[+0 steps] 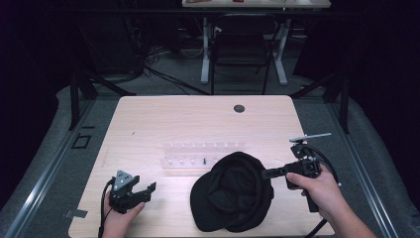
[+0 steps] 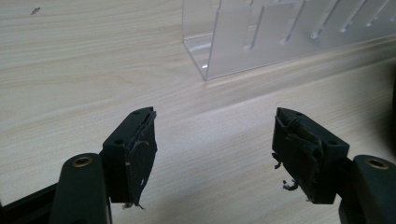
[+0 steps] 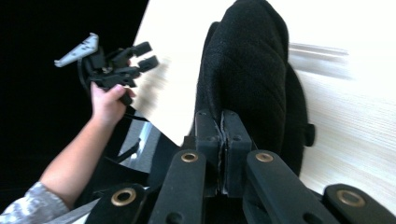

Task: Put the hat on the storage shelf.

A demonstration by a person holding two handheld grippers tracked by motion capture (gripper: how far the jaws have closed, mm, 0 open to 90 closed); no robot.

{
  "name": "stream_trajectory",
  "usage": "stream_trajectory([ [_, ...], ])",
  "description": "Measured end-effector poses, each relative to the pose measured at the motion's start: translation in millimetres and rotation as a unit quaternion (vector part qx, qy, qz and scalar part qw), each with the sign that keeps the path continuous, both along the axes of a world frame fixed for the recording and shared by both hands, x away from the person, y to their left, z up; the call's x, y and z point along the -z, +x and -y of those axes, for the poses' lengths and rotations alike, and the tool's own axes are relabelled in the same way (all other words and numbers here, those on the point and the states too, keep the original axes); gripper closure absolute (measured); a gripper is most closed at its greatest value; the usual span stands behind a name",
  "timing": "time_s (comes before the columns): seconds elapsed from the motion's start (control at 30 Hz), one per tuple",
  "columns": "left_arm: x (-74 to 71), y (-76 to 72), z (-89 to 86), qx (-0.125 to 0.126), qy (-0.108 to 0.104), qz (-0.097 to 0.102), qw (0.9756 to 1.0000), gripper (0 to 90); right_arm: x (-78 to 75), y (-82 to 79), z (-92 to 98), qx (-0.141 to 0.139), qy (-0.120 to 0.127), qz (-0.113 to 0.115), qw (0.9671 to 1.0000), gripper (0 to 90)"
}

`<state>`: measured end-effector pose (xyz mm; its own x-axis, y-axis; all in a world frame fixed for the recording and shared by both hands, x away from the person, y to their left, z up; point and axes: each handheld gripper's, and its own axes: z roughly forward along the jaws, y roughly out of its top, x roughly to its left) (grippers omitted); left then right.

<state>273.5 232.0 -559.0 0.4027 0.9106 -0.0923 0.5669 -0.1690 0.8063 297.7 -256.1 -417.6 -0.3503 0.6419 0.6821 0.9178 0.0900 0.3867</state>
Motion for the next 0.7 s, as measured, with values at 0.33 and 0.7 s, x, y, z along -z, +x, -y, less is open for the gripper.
stream_trajectory([
  [0.33,-0.1,0.1,-0.6,0.0,-0.001,-0.001,1.0,30.3,-16.2,0.0,-4.1,-0.011,0.04,-0.002,0.9991,88.2],
  [0.7,0.1,0.2,0.0,-0.002,0.0,0.0,1.0,30.3,-38.5,-1.5,-4.3,-0.012,0.058,0.013,0.9981,88.2],
])
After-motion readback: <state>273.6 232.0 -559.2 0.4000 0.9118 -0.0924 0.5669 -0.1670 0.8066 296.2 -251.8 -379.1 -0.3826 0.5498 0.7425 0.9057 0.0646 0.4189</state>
